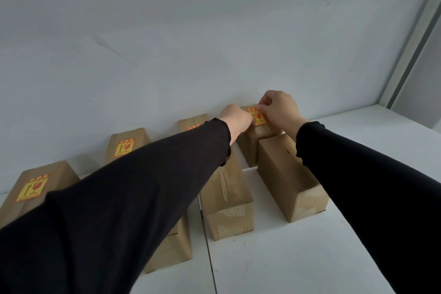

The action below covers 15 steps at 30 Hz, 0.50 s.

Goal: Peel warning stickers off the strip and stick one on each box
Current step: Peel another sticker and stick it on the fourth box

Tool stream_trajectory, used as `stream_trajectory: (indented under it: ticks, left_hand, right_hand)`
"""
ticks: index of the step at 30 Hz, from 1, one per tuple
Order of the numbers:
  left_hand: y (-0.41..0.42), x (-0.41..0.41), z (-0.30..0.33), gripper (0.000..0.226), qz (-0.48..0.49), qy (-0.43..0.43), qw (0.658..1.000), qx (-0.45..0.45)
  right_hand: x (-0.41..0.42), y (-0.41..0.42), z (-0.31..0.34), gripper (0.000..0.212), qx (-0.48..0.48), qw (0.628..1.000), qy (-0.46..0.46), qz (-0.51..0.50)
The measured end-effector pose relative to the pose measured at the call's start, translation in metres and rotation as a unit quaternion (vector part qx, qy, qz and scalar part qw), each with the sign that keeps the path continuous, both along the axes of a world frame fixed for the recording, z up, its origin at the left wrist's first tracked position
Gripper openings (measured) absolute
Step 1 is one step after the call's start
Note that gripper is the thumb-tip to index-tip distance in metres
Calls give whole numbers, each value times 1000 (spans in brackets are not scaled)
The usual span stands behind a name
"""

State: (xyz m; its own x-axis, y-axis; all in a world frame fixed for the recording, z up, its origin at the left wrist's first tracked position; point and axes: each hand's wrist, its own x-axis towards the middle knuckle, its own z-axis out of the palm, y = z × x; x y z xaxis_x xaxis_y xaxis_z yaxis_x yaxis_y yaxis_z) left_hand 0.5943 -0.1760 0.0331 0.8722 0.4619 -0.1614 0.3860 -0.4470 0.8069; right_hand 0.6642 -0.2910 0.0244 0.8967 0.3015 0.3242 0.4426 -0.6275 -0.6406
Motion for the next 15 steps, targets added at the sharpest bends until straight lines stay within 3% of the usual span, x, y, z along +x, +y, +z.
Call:
stream_trajectory:
  ticks: [9, 15]
  left_hand:
    - [-2, -4, 0, 15, -17, -3, 996, 90]
    - [-2, -5, 0, 23, -23, -6, 989, 143]
  right_hand:
    - [0, 6, -6, 6, -19, 1000, -10, -12]
    - [-2, 9, -4, 6, -42, 999, -6, -18]
